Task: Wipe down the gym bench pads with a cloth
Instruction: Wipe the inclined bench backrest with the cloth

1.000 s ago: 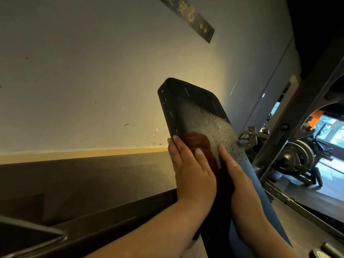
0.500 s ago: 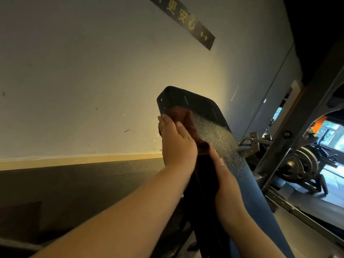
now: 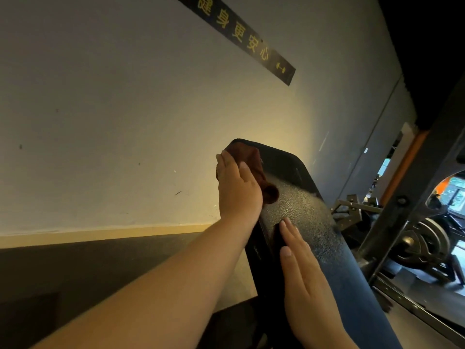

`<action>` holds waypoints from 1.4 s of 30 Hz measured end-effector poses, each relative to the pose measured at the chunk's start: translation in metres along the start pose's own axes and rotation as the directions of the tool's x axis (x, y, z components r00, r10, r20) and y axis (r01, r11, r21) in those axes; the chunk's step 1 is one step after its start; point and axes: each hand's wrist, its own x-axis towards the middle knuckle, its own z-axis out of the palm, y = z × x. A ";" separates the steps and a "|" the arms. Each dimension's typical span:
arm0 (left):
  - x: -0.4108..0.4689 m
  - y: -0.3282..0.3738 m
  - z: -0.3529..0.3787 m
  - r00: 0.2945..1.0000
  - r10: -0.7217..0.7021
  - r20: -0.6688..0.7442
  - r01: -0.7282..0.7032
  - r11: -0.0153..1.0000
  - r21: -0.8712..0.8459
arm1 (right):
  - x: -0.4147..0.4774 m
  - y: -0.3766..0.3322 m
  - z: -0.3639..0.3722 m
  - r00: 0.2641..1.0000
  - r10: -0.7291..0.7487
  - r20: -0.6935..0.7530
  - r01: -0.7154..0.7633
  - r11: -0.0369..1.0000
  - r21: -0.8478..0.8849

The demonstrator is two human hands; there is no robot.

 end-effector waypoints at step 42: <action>0.050 0.004 -0.007 0.998 -0.027 -0.059 0.015 0.981 -0.191 | 0.076 -0.028 0.001 0.988 -0.009 -0.151 0.084 0.863 0.498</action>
